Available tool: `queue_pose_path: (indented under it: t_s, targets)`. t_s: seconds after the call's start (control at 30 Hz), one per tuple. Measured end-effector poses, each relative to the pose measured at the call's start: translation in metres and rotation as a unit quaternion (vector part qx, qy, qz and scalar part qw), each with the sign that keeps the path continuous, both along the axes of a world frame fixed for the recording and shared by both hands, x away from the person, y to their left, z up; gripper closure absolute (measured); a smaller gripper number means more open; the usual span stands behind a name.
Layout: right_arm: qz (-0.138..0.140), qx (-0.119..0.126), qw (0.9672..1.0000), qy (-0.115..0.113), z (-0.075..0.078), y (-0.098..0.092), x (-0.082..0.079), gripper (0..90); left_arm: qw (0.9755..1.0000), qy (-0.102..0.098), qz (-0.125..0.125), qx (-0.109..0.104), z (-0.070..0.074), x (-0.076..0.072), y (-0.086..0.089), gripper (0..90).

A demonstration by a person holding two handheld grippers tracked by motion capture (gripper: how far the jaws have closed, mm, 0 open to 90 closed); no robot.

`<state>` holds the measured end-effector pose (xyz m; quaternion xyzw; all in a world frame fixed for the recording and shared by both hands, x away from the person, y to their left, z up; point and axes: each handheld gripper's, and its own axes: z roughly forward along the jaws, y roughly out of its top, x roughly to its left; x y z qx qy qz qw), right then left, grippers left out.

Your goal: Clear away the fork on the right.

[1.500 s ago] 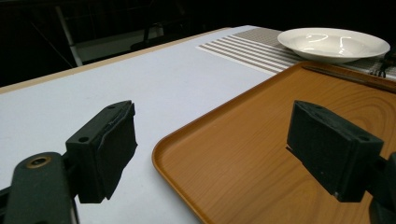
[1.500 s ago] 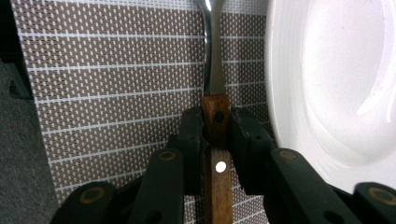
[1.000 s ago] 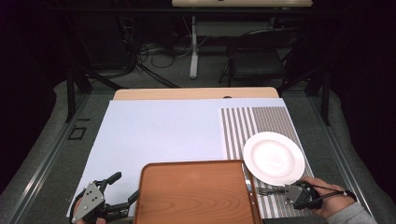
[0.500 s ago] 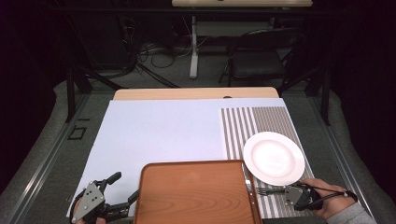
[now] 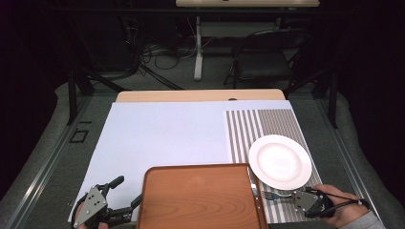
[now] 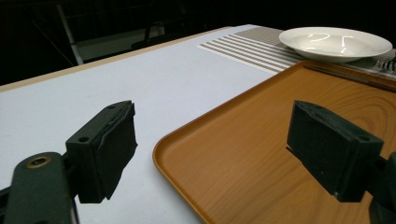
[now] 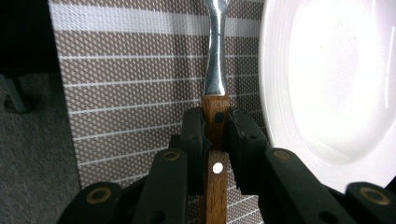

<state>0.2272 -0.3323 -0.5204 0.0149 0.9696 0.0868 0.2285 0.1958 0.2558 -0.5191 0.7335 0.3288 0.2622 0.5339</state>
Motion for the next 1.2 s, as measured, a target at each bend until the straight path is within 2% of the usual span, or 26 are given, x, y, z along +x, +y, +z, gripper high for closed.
queue_pose_path:
  t_s: [0.13, 0.17, 0.2, 0.23, 0.3, 0.33, 0.37, 0.43, 0.53, 0.57, 0.63, 0.67, 0.7, 0.73, 0.77, 0.8, 0.83, 0.87, 0.9, 0.93, 1.0, 1.07, 1.13, 1.17, 1.2]
  targets:
    - [-0.007, 0.016, 0.9999, -0.002, 0.002, -0.001, -0.003, 77.2, 1.0, -0.001, 0.0, 0.001, 0.0, 0.0, 0.0, 15.8]
    - [-0.004, 0.028, 0.9996, -0.005, 0.003, -0.001, -0.003, 77.2, 1.0, -0.001, 0.0, 0.001, 0.0, 0.0, 0.0, 15.8]
    - [-0.004, 0.028, 0.9996, -0.005, 0.003, -0.001, -0.003, 77.2, 1.0, -0.001, 0.001, 0.001, 0.0, 0.0, 0.0, 15.8]
    - [-0.008, 0.043, 0.999, -0.008, 0.005, -0.002, -0.005, 77.2, 1.0, -0.001, 0.001, 0.0, 0.0, 0.0, 0.0, 15.8]
    - [-0.009, 0.048, 0.9988, -0.008, 0.007, -0.002, -0.005, 77.2, 1.0, -0.001, 0.002, 0.0, 0.0, 0.0, 0.0, 15.8]
    - [-0.017, 0.065, 0.9977, -0.012, 0.009, -0.001, -0.006, 77.2, 1.0, -0.001, 0.002, 0.0, 0.0, 0.0, 0.0, 15.8]
    - [-0.015, 0.08, 0.9966, -0.007, 0.008, -0.001, -0.006, 77.2, 1.0, -0.001, 0.002, 0.0, 0.0, 0.0, 0.0, 15.8]
    - [-0.021, 0.074, 0.997, -0.011, 0.011, -0.001, -0.007, 77.2, 1.0, -0.001, 0.001, 0.001, 0.0, 0.0, 0.0, 15.8]
    - [-0.025, 0.099, 0.9946, -0.017, 0.015, 0.0, -0.008, 77.2, 1.0, -0.001, 0.002, 0.001, 0.0, 0.0, 0.0, 15.8]
    - [-0.037, 0.108, 0.9933, -0.017, 0.015, 0.0, -0.009, 77.2, 1.0, -0.001, 0.003, 0.0, 0.0, -0.001, 0.0, 15.8]
    - [-0.036, 0.122, 0.9916, -0.025, 0.019, 0.0, -0.008, 77.2, 1.0, -0.002, 0.003, 0.0, 0.0, -0.001, 0.0, 15.8]
    - [-0.036, 0.122, 0.9916, -0.025, 0.019, 0.0, -0.008, 77.2, 1.0, -0.002, 0.003, 0.0, 0.0, -0.001, 0.0, 15.8]
    - [-0.047, 0.134, 0.9894, -0.03, 0.023, 0.001, -0.01, 77.2, 1.0, -0.002, 0.003, 0.0, 0.0, -0.001, 0.0, 15.8]
    - [-0.047, 0.134, 0.9894, -0.03, 0.023, 0.001, -0.01, 77.2, 1.0, -0.002, 0.003, 0.0, 0.0, -0.001, 0.0, 15.8]
    - [-0.056, 0.15, 0.9866, -0.031, 0.024, 0.003, -0.01, 77.2, 1.0, -0.002, 0.003, 0.0, 0.0, -0.001, 0.0, 15.8]
    - [-0.064, 0.173, 0.9822, -0.035, 0.028, 0.005, -0.012, 77.2, 1.0, -0.002, 0.003, 0.0, 0.0, -0.001, 0.0, 15.8]
    - [-0.069, 0.182, 0.9802, -0.038, 0.03, 0.006, -0.013, 77.2, 1.0, -0.002, 0.001, 0.0, 0.0, -0.001, 0.0, 15.8]
    - [-0.069, 0.182, 0.9802, -0.038, 0.03, 0.006, -0.013, 77.2, 1.0, -0.002, 0.003, -0.001, 0.0, -0.001, 0.0, 15.8]
    - [-0.074, 0.193, 0.9775, -0.042, 0.031, 0.007, -0.014, 77.2, 1.0, -0.002, 0.003, 0.0, 0.0, -0.001, 0.0, 15.8]
    - [-0.087, 0.211, 0.9726, -0.045, 0.033, 0.01, -0.017, 77.2, 1.0, -0.002, 0.003, -0.001, 0.0, -0.001, 0.0, 15.8]
    - [-0.098, 0.234, 0.966, -0.047, 0.036, 0.011, -0.019, 77.2, 1.0, -0.002, 0.003, -0.002, 0.0, -0.001, 0.0, 15.8]
    - [-0.11, 0.26, 0.958, -0.05, 0.037, 0.013, -0.02, 77.2, 1.0, -0.003, 0.003, -0.001, 0.001, -0.001, 0.0, 15.8]
    - [-0.116, 0.287, 0.9498, -0.048, 0.039, 0.014, -0.021, 77.2, 1.0, -0.002, 0.002, -0.002, 0.001, -0.001, 0.0, 15.8]
    - [-0.123, 0.302, 0.944, -0.048, 0.039, 0.014, -0.022, 77.2, 1.0, -0.002, 0.002, -0.002, 0.001, -0.001, 0.001, 15.8]
    - [-0.126, 0.312, 0.9408, -0.043, 0.039, 0.014, -0.021, 77.2, 1.0, -0.002, 0.002, -0.002, 0.001, -0.001, 0.001, 15.8]
